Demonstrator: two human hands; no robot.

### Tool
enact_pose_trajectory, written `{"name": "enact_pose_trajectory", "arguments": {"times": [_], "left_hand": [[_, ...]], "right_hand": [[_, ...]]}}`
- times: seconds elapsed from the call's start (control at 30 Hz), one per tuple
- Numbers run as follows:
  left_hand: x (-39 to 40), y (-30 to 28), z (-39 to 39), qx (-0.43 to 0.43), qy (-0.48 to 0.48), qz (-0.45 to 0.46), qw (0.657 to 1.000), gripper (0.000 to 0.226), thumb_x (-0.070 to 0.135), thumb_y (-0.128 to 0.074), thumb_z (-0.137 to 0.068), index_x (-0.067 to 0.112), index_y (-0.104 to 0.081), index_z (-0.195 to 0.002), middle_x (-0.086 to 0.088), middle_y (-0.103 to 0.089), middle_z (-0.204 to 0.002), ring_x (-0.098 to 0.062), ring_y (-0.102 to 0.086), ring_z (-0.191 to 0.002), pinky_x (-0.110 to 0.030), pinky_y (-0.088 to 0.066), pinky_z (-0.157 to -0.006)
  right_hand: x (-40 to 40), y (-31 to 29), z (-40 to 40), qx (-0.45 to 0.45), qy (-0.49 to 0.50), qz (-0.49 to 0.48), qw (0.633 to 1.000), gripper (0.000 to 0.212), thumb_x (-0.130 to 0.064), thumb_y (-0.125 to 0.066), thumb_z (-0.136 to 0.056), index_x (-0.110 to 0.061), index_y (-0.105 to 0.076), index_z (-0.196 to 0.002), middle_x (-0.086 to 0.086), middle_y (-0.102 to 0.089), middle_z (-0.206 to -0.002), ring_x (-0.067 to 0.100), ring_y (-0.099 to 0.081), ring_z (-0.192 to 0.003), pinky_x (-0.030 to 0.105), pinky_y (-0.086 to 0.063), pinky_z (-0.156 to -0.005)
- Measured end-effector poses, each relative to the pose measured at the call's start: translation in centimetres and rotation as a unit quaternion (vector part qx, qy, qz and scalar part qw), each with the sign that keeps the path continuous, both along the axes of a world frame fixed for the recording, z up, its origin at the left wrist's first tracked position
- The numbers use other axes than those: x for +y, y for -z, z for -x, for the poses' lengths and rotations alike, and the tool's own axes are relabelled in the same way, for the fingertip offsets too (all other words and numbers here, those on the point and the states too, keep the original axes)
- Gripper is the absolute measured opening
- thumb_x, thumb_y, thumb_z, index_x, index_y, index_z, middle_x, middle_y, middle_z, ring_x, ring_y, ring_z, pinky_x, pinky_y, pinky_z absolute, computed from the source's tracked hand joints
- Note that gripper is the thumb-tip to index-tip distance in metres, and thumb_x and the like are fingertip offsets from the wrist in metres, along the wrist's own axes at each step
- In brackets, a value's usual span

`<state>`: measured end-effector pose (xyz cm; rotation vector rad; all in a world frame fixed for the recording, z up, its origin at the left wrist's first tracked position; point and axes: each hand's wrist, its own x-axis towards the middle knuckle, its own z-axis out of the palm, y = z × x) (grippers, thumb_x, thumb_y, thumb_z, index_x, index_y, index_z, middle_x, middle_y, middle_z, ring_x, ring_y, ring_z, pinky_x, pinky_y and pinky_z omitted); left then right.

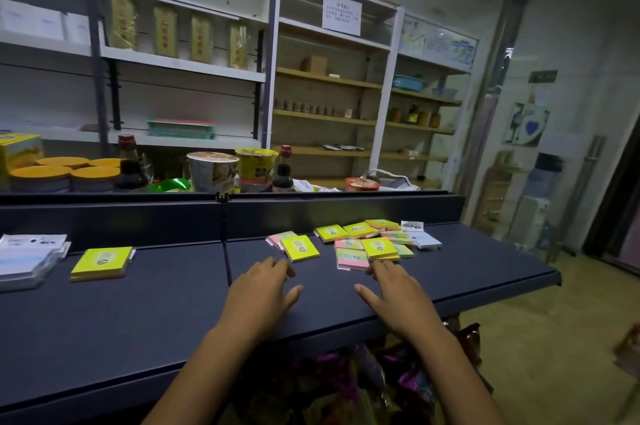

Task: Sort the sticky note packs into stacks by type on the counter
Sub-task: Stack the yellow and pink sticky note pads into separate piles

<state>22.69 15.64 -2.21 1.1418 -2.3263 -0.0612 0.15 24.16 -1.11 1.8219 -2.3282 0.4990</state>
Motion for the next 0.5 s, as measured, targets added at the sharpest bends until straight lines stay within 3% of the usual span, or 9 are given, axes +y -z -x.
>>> {"name": "enact_pose_trajectory", "arguments": {"times": [0.5], "left_hand": [[-10.2,0.4,4.2,0.021,-0.041,-0.022,0.999,0.031,0.048,-0.051,-0.095,0.031,-0.052,-0.121,0.011,-0.056,-0.120,-0.010,-0.053,-0.113,-0.029,-0.049,-0.084]], "right_hand": [[-11.2,0.7,4.8,0.005,-0.035,0.018,0.999,0.039,-0.050,-0.048,-0.098,-0.023,-0.051,-0.125,-0.005,-0.054,-0.130,0.018,-0.048,-0.121,0.032,-0.042,-0.092]]}}
